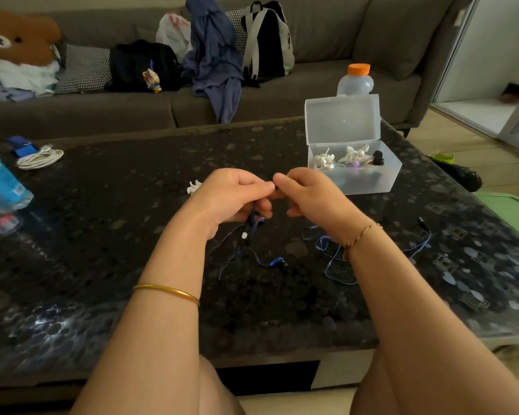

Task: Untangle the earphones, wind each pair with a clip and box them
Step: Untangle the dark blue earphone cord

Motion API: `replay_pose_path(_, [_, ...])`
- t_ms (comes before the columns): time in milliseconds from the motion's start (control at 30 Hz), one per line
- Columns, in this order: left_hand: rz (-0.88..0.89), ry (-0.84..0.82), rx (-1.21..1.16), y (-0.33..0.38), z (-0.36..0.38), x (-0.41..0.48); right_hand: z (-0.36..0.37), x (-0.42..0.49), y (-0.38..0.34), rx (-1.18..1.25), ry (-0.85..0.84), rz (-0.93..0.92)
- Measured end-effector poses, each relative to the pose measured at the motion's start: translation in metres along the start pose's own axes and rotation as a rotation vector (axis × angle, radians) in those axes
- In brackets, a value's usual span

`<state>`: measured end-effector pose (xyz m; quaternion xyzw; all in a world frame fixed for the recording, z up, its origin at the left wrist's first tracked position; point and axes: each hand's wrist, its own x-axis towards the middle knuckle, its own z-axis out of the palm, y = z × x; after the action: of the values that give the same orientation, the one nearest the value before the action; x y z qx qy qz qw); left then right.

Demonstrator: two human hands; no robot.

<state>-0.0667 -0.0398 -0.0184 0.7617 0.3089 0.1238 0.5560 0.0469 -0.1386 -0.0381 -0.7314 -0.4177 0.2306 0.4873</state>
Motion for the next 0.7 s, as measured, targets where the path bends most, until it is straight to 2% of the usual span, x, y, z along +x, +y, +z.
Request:
replay_pose_path(167, [-0.101, -0.133, 0.072, -0.006, -0.002, 0.001, -0.012, 0.005, 0.005, 0.257, 0.289, 0.044])
replay_pose_path(300, [-0.103, -0.120, 0.078, -0.012, -0.003, 0.004, -0.019, 0.003, 0.002, 0.659, 0.330, 0.111])
replay_pose_path(367, [-0.099, -0.085, 0.103, -0.015, -0.003, 0.006, -0.021, 0.001, 0.000, 0.798, 0.300, 0.120])
replay_pose_path(467, [-0.097, 0.110, 0.097, -0.018, -0.004, 0.012, -0.023, 0.002, 0.002, 0.904, 0.300, 0.132])
replay_pose_path(500, [-0.104, 0.193, 0.062, -0.018, -0.004, 0.013, -0.024, 0.002, 0.002, 0.876, 0.313, 0.156])
replay_pose_path(567, [-0.127, 0.316, -0.016, -0.016, -0.005, 0.015, -0.023, 0.003, 0.006, 0.624, 0.314, 0.198])
replay_pose_path(700, [-0.179, 0.388, -0.177, -0.008, 0.003, 0.016, -0.008, 0.006, 0.013, 0.027, 0.181, 0.125])
